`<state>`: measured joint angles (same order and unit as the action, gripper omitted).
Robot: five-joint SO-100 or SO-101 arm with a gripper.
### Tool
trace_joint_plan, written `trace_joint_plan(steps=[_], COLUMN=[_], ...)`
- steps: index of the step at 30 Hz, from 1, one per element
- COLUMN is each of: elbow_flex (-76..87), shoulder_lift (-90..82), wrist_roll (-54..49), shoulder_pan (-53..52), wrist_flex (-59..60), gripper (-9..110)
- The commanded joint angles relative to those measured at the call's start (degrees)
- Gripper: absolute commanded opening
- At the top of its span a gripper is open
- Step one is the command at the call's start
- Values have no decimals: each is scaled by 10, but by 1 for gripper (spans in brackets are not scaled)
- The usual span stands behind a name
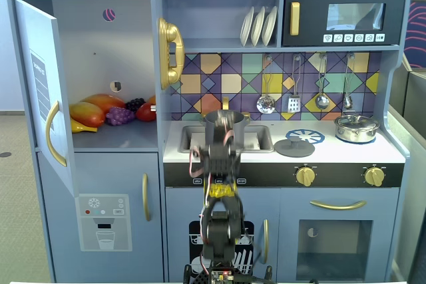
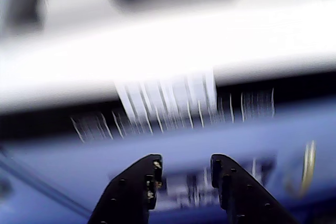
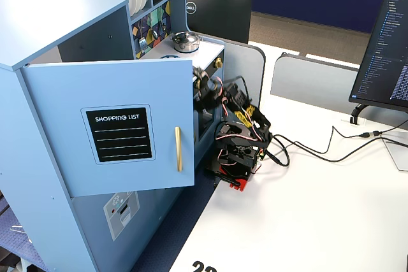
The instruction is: Pick up the green pineapple from the left cabinet and place it in the gray recipient
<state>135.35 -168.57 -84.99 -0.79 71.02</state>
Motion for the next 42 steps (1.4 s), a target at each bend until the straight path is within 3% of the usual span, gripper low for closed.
trace_joint_plan(steps=[1,6,10,25,32,42], elbow_flex=[169,289,350,367,367,367], shoulder_lift=[-12,32,4,-135,-135,-135], wrist_roll=[25,39,31,-93,-15,-16], shoulder_pan=[-7,4,2,-26,-16,-15], wrist_flex=[-68,-191,-203,155,166,166], gripper=[0,0,0,0,3,5])
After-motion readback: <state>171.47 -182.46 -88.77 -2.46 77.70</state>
